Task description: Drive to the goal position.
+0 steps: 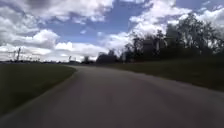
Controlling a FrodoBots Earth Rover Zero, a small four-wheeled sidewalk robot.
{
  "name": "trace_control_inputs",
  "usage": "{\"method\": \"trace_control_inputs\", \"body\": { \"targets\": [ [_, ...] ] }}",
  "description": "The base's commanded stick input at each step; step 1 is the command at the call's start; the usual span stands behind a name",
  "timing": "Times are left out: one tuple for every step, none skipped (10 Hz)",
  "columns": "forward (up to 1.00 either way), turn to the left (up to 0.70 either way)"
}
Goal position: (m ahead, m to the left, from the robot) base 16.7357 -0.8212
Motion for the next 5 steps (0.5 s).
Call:
{"method": "trace_control_inputs", "body": {
  "targets": [
    [1.00, 0.00],
    [1.00, 0.00],
    [1.00, 0.00],
    [1.00, 0.00],
    [1.00, 0.00]
  ]
}}
